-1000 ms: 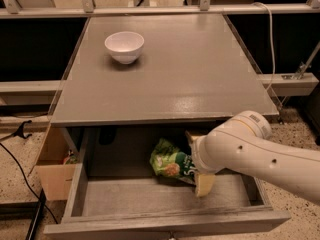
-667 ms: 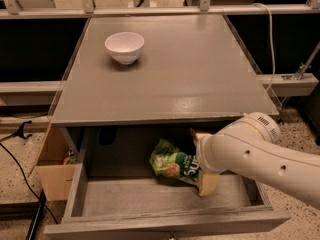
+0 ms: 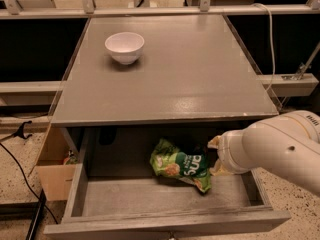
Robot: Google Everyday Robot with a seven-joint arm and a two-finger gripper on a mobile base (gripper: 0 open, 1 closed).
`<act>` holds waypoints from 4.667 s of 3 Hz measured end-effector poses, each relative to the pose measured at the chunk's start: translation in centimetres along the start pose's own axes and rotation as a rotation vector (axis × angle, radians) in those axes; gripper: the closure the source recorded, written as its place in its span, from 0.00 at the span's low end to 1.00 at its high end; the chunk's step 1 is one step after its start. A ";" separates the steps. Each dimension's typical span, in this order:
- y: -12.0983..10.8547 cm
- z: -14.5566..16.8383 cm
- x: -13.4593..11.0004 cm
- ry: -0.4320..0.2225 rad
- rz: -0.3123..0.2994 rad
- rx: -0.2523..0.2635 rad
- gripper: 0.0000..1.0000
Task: Place green rice chip bag into top drawer
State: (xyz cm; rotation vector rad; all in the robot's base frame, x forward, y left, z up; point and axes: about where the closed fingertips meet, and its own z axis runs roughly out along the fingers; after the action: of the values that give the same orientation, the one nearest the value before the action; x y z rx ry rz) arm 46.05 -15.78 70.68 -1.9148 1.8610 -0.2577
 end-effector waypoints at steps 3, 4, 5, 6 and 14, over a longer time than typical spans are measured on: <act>-3.1 -12.0 1.9 0.075 -0.028 0.059 1.00; -3.4 -12.0 2.1 0.078 -0.029 0.061 1.00; -5.1 -12.4 4.0 0.106 -0.037 0.078 1.00; -7.4 -13.7 7.0 0.166 -0.035 0.122 1.00; -23.5 -23.3 18.0 0.183 -0.004 0.481 0.00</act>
Offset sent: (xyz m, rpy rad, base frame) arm -0.0371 -0.0380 0.1225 -0.0418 -0.0720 -0.0220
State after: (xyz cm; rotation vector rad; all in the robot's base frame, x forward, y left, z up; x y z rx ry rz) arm 58.17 -38.28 98.40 -1.6025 1.7061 -0.8247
